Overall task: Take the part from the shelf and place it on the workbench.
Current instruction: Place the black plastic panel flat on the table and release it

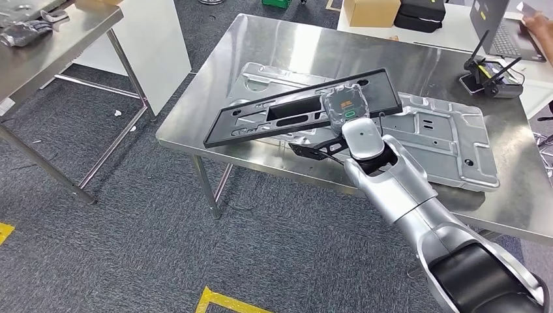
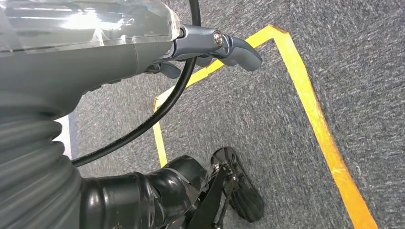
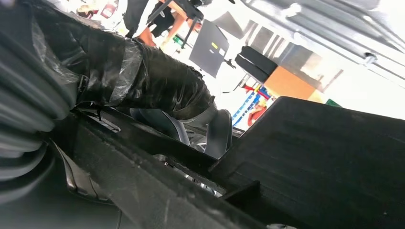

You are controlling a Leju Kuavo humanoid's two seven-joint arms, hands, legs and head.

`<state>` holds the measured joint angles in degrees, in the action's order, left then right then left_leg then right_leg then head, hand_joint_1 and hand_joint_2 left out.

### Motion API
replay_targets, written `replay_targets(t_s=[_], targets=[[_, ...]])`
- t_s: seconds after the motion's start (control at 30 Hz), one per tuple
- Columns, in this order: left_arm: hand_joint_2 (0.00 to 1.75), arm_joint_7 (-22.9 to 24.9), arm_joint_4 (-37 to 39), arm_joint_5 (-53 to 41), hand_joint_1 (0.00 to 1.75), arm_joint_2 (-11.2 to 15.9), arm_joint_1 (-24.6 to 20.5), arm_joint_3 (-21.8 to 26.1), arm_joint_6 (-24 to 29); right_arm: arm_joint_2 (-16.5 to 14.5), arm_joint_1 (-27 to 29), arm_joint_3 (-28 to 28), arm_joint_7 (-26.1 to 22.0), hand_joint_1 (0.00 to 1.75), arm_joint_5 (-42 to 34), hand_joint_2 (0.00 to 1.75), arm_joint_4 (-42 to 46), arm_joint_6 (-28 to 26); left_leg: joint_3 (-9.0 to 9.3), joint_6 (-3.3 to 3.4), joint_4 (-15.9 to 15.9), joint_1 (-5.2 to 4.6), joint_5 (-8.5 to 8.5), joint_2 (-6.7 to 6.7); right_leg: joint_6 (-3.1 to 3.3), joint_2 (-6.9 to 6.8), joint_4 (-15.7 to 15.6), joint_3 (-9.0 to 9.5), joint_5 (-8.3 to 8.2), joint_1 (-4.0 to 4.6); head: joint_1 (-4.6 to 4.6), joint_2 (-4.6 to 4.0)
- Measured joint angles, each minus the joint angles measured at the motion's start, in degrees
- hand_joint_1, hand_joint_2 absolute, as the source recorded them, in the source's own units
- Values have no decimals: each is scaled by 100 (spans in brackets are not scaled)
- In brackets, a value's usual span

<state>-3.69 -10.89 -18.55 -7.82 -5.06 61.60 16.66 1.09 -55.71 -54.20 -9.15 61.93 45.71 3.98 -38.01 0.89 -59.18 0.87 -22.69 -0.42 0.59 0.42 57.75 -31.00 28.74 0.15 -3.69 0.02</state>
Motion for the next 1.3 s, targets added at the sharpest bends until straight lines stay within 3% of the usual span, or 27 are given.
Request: replay_targets(t_s=[0.43,0.93,1.03,1.1,1.17,1.27,1.3], targets=[[175,111,-2,3,0,81,16,95,174,925,123,400,41,175,-31,175,109,-186,17,0,4,6,9,5,-6,5,30,4,0,7,1,0],[175,15,-2,-60,0,120,4,93,205,1085,292,556,76,175,3,175,242,-205,34,-13,22,10,17,9,-5,8,43,1,3,12,2,0],[175,17,-3,-60,0,133,-2,93,205,1094,295,575,75,175,4,175,257,-205,39,40,26,-19,-11,11,-49,12,-5,19,-1,-21,3,0],[175,34,-4,-60,0,138,-2,93,205,1098,298,604,72,175,12,175,291,-207,130,92,148,14,4,22,-96,4,-1,45,16,-26,0,0],[175,49,-4,-59,0,137,-9,93,205,1105,296,624,58,175,34,175,311,-213,258,124,278,50,29,46,-144,-6,322,-93,166,-42,-4,0],[175,61,-4,-58,0,137,-25,93,205,1116,322,627,37,175,68,175,306,-219,336,120,303,56,-5,63,-236,-10,1361,-720,526,-125,-6,0],[175,64,-4,-58,0,137,-28,93,205,1118,344,627,33,175,75,175,302,-218,350,99,291,70,-26,63,-268,-12,1546,-882,520,-163,-6,0]])
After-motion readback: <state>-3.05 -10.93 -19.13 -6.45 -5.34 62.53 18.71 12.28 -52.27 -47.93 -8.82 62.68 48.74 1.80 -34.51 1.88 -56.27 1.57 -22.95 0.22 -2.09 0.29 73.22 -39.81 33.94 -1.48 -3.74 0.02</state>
